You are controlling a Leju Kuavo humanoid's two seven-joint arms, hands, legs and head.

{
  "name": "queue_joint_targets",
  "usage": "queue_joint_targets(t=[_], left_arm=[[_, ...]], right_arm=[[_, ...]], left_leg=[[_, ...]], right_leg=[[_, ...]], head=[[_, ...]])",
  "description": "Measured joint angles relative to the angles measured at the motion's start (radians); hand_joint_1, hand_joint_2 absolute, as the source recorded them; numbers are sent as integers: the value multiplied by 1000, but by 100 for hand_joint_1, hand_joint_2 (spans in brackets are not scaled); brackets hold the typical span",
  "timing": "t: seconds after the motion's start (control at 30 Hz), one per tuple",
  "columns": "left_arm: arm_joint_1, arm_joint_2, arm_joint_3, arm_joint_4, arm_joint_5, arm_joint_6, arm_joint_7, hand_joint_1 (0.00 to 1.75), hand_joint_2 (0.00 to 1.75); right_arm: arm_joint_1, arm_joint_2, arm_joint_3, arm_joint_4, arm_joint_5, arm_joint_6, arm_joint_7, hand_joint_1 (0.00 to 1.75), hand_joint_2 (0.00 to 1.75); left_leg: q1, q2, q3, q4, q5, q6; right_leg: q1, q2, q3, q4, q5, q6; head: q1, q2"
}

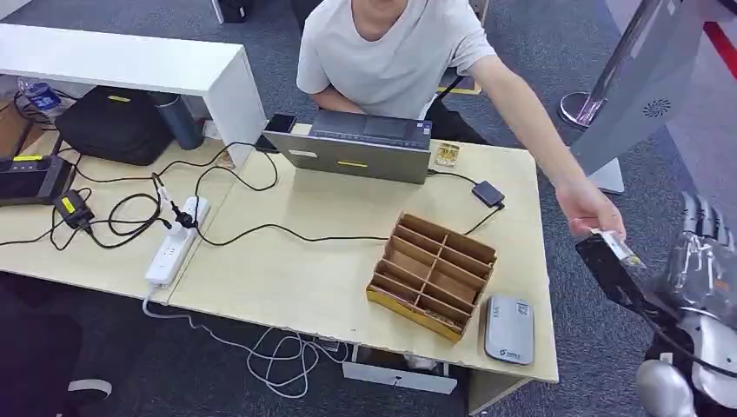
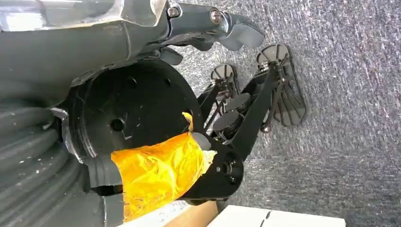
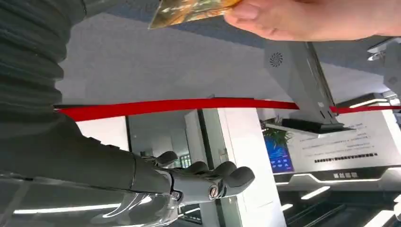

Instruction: Pass the card to the sensor for recognition and then transmit it.

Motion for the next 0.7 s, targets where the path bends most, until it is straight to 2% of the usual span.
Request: queue_joint_targets(t=[0.3, 0.7], left_arm=[[-1, 1, -10, 0, -8, -6, -6, 0, 175], [-2, 2, -12, 0, -10, -9, -6, 0, 175]], right_arm=[[-44, 30, 38, 42, -14, -13, -12, 0, 175], [-52, 42, 52, 55, -14, -13, -12, 0, 175]], left_leg=[[0, 0, 0, 0, 0, 0], [0, -1, -1, 0, 0, 0]], right_leg=[[0, 0, 0, 0, 0, 0], [0, -1, -1, 0, 0, 0]], head=[[0, 0], [0, 0]])
